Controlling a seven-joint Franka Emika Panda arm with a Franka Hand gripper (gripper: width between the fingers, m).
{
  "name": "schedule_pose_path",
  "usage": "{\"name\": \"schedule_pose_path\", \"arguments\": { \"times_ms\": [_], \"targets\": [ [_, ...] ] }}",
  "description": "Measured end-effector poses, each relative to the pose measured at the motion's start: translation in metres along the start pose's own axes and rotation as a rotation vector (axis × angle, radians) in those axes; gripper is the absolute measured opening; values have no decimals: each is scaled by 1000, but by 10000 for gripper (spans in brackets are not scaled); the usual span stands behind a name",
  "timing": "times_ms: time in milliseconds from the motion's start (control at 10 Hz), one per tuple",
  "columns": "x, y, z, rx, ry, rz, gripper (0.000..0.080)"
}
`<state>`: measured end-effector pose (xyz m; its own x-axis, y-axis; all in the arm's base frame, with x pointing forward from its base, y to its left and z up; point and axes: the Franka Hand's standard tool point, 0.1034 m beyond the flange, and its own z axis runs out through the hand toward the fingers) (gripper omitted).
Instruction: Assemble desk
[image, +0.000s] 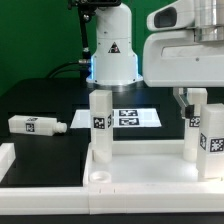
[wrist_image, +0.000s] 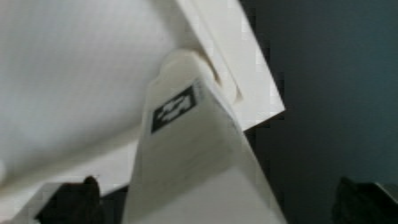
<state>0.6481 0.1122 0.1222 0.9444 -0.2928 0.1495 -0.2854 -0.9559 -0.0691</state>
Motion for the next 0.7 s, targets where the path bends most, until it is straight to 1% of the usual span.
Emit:
{"name": "schedule_pose_path", "arguments": {
  "times_ms": [100, 200, 300, 400, 500, 600, 700],
  "targets": [
    [6, -1, -2, 1, 0, -151, 649],
    [6, 0, -1, 1, 2, -112, 649],
    [6, 0, -1, 1, 2, -78, 566],
    [6, 0, -1, 0, 2, -79, 434],
    [6, 0, -1, 1, 1, -9, 434],
    [6, 1, -1, 1, 1, 59, 280],
    [7, 3, -1, -2, 2, 151, 282]
  ]
}}
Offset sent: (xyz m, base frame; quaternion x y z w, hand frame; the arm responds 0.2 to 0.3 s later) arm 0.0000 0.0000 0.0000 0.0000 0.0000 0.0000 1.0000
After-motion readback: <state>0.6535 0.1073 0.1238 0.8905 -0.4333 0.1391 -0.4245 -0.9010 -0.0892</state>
